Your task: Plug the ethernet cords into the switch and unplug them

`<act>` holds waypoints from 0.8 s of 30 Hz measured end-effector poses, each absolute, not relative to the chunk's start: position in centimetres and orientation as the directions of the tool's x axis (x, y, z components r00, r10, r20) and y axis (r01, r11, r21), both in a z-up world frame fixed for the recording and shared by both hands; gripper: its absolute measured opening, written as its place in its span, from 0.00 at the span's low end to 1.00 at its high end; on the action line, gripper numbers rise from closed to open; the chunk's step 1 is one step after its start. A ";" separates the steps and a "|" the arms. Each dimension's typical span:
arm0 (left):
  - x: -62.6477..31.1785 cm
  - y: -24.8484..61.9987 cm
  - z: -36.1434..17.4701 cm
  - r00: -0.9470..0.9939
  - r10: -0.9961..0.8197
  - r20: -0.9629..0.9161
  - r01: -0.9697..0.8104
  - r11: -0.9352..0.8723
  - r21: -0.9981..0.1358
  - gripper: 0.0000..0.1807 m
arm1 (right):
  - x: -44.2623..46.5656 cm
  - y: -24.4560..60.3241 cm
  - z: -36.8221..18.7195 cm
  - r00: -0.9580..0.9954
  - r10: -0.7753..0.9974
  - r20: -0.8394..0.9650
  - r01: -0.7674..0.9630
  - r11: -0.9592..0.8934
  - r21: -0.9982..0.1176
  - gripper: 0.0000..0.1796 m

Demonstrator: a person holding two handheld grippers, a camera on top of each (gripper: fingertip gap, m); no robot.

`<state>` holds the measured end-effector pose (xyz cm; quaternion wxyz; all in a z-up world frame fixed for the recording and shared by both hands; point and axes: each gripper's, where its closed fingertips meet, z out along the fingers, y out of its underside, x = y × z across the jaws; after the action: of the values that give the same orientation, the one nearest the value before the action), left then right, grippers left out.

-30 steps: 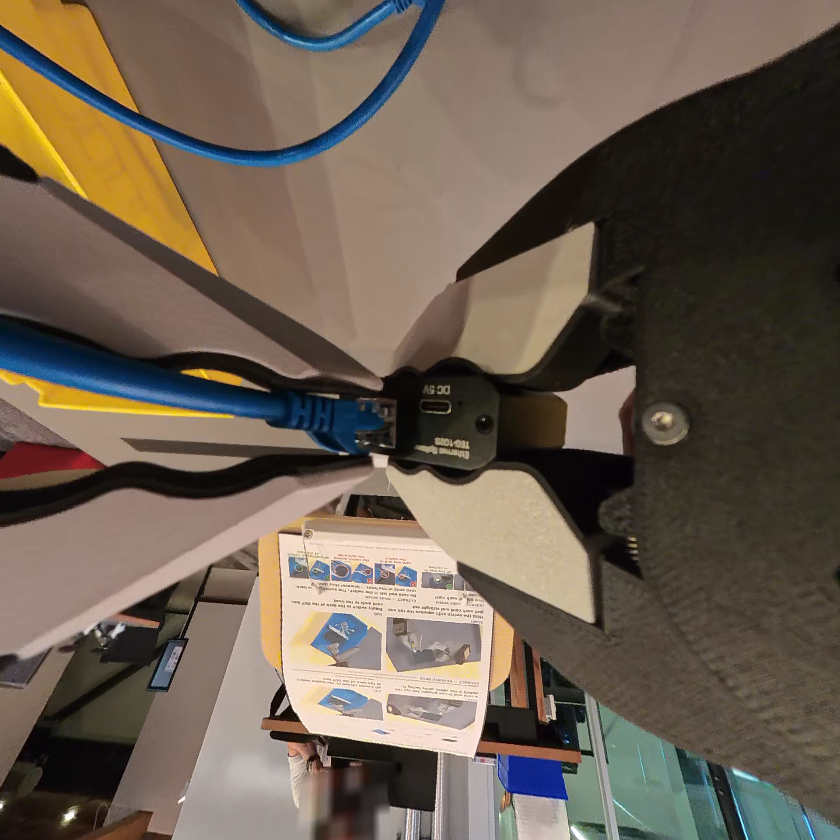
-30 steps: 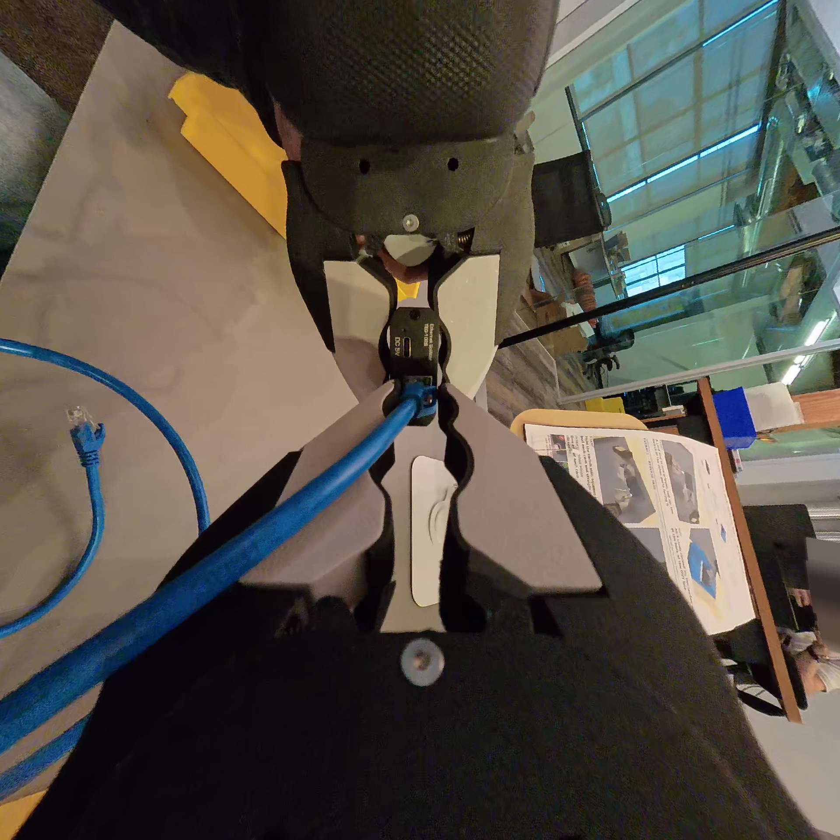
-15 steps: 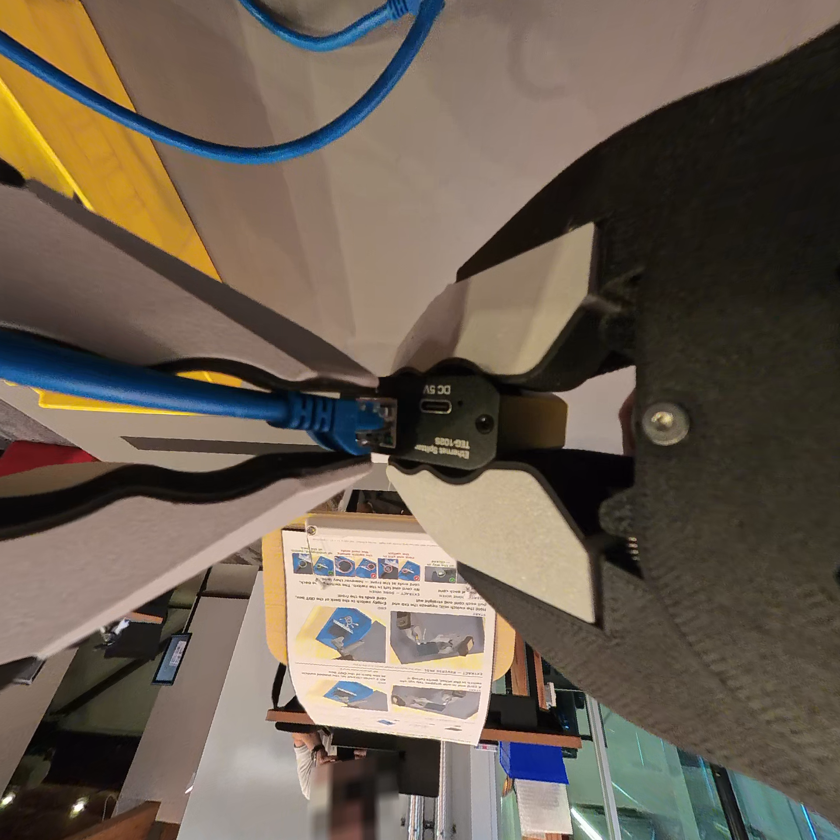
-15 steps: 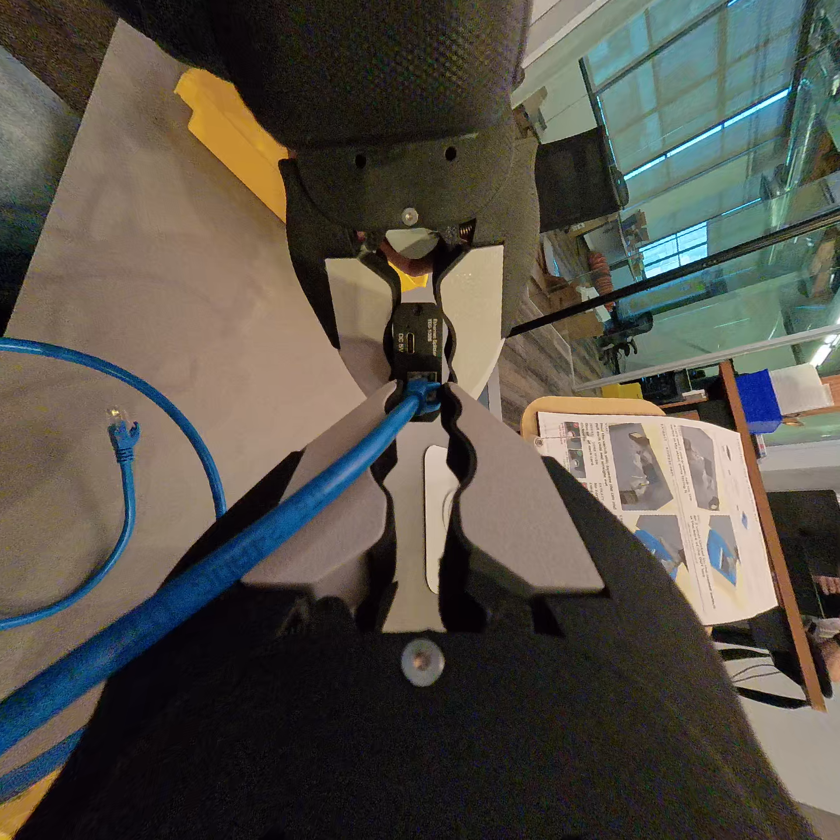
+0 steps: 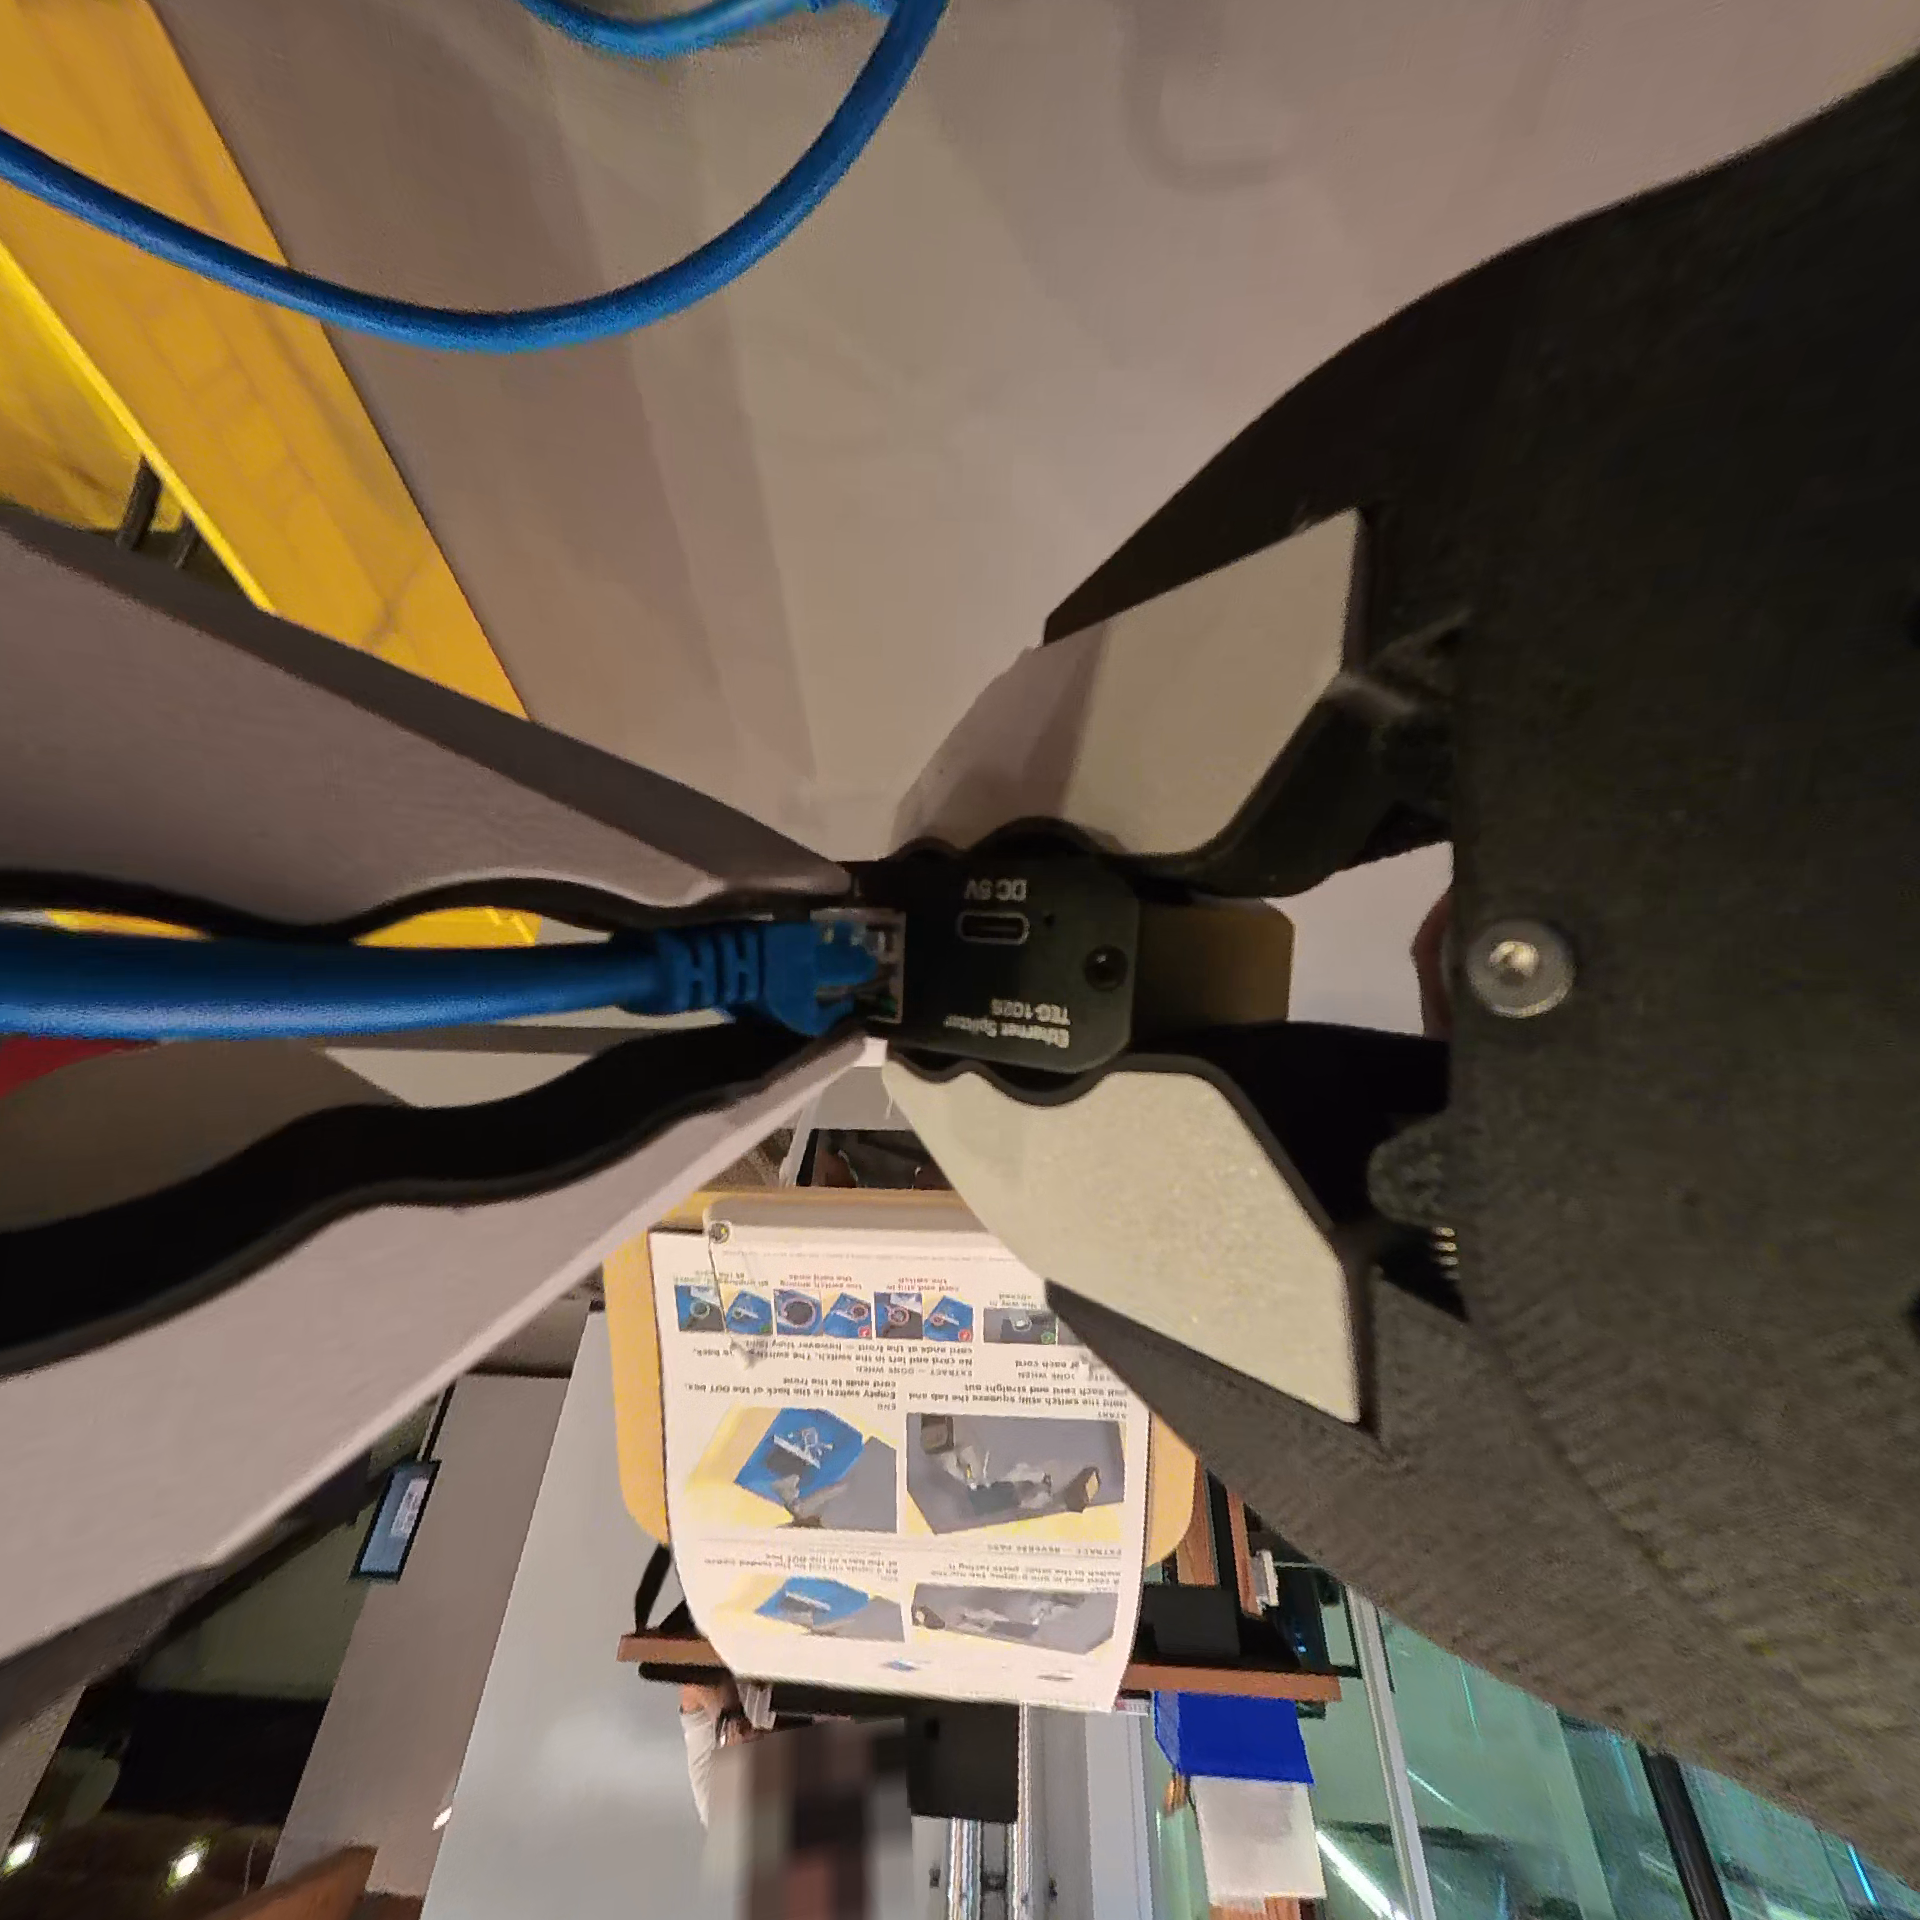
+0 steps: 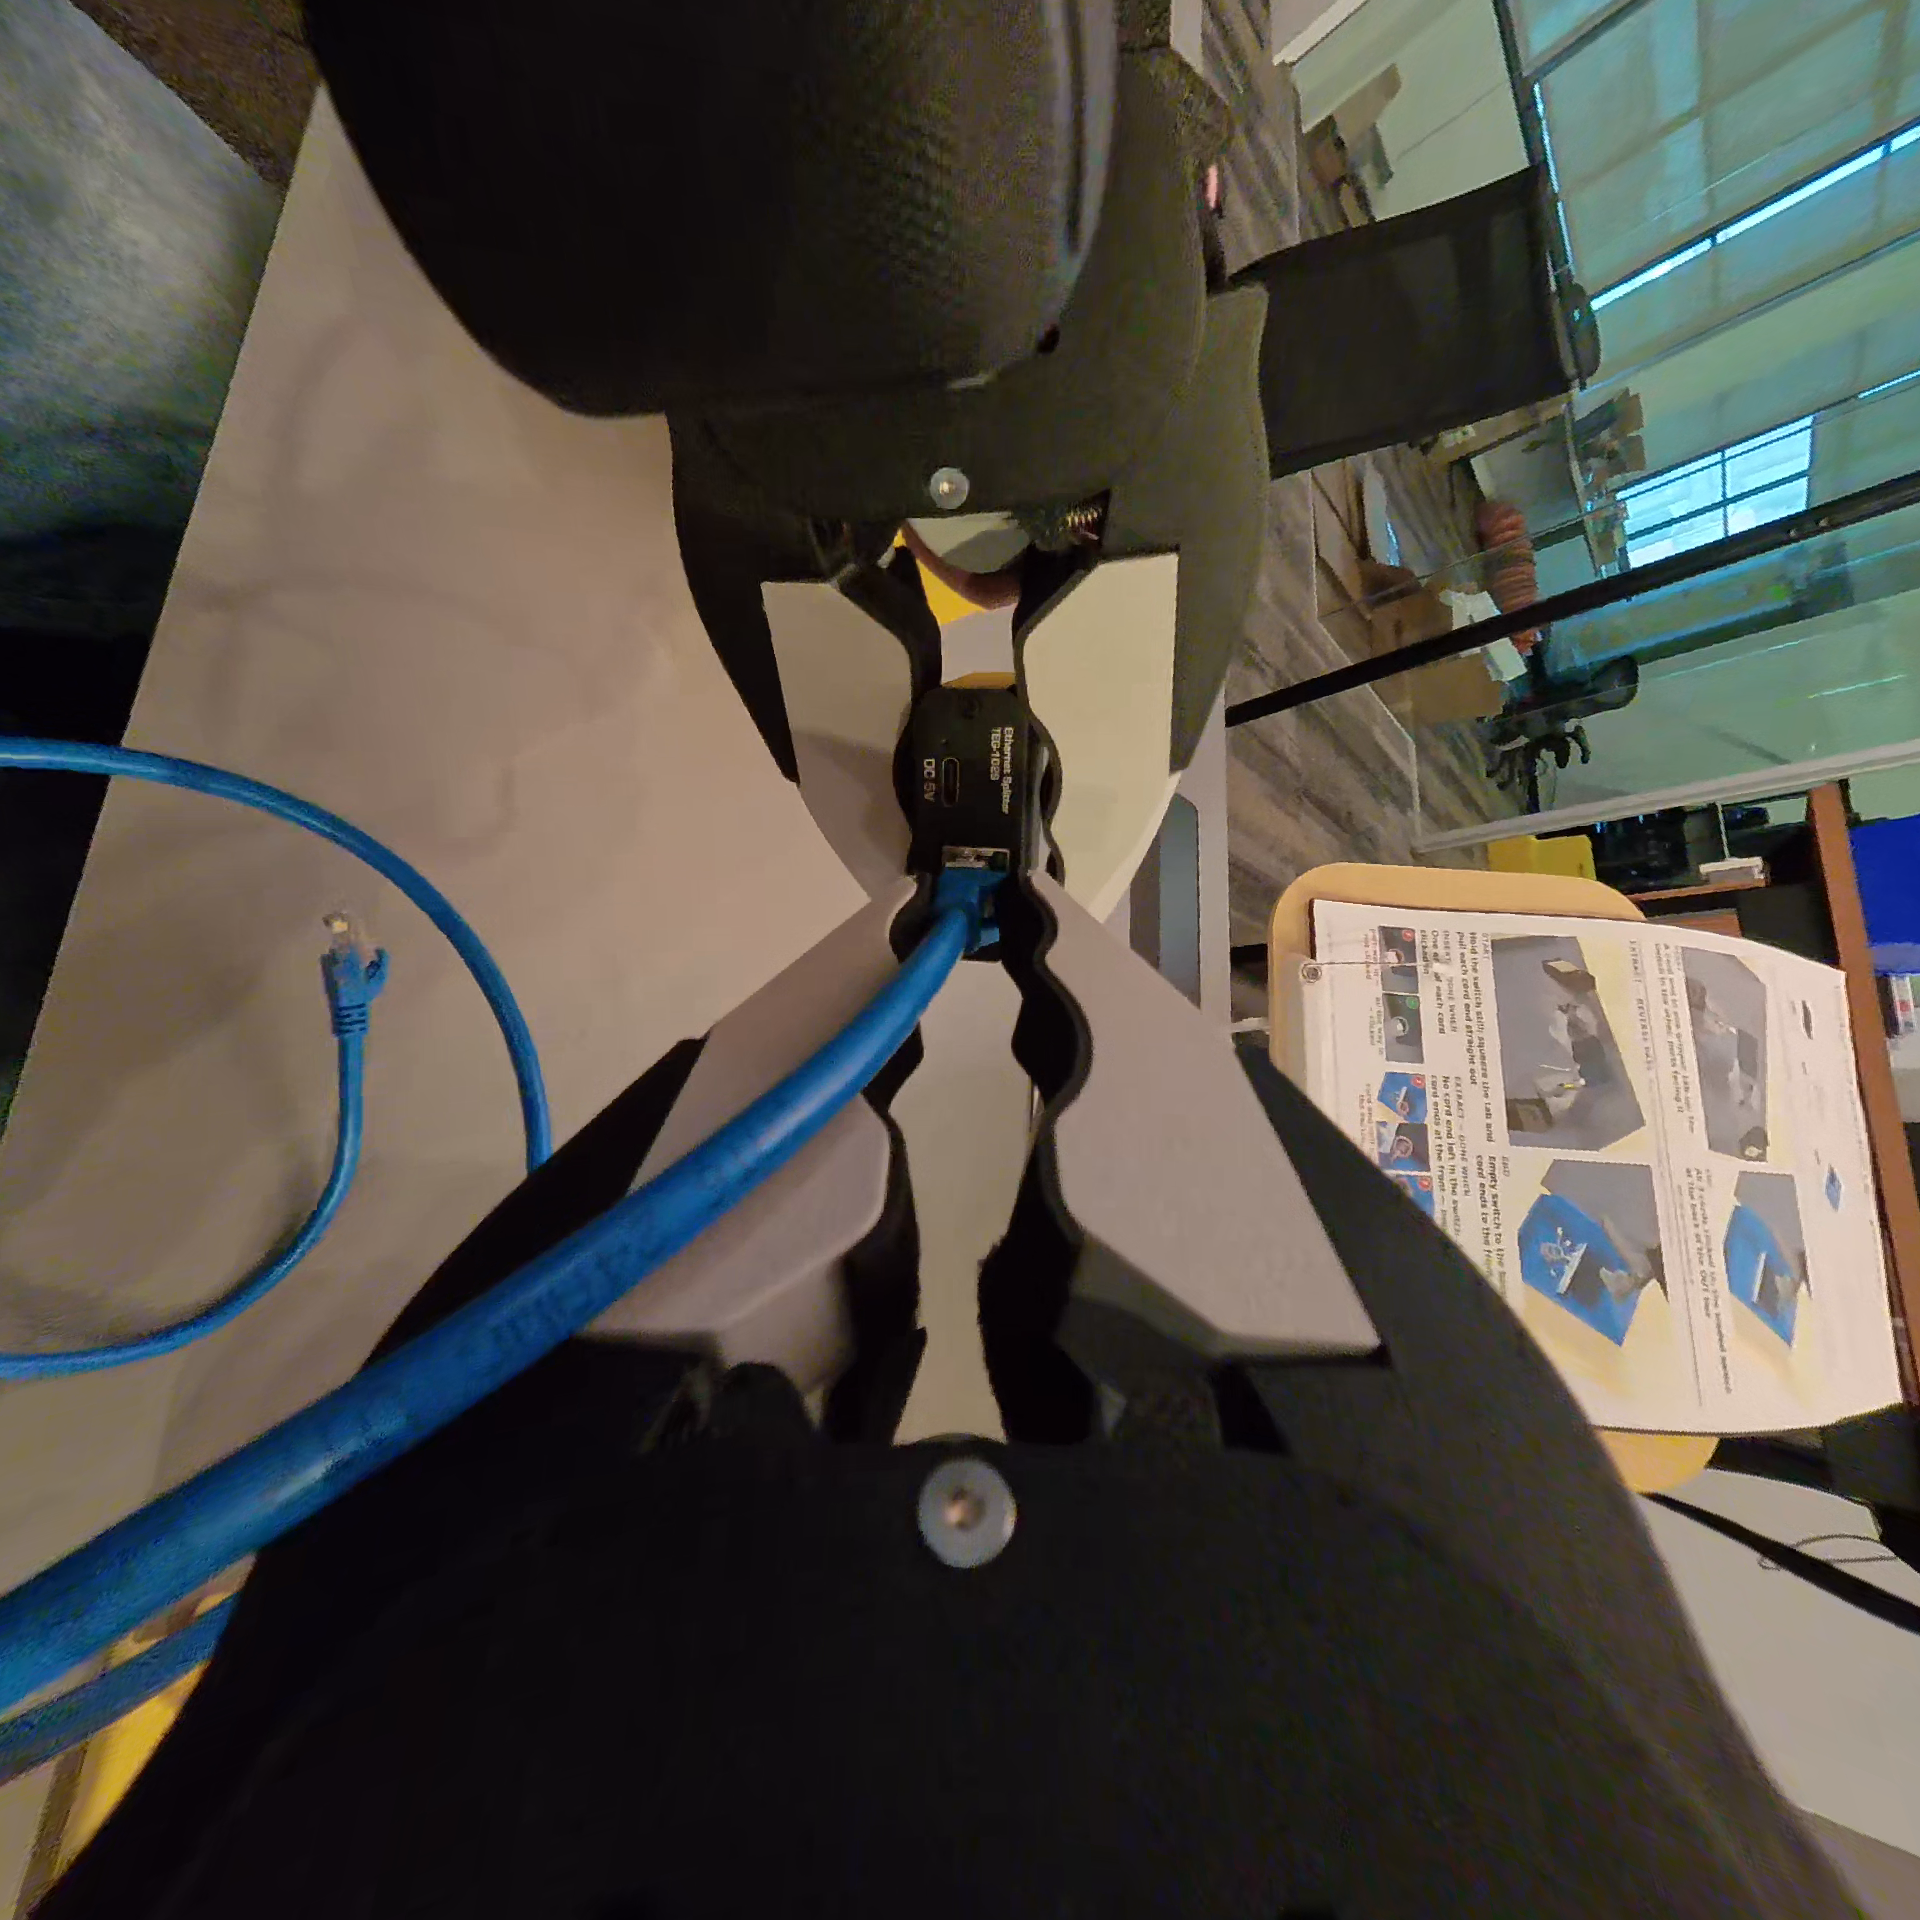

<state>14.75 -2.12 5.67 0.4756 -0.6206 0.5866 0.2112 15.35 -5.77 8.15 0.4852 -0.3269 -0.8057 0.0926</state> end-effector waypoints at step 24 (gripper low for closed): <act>6.9 -2.4 2.5 0.454 -0.555 -0.697 -0.867 -0.095 -0.489 0.17 | 27.1 6.7 20.2 0.191 0.578 0.794 0.733 0.454 -0.507 0.06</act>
<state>6.87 -2.41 2.48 0.4570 -0.7199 0.4936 0.1708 27.10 6.73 20.22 0.5719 -0.5182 -0.6323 -0.0679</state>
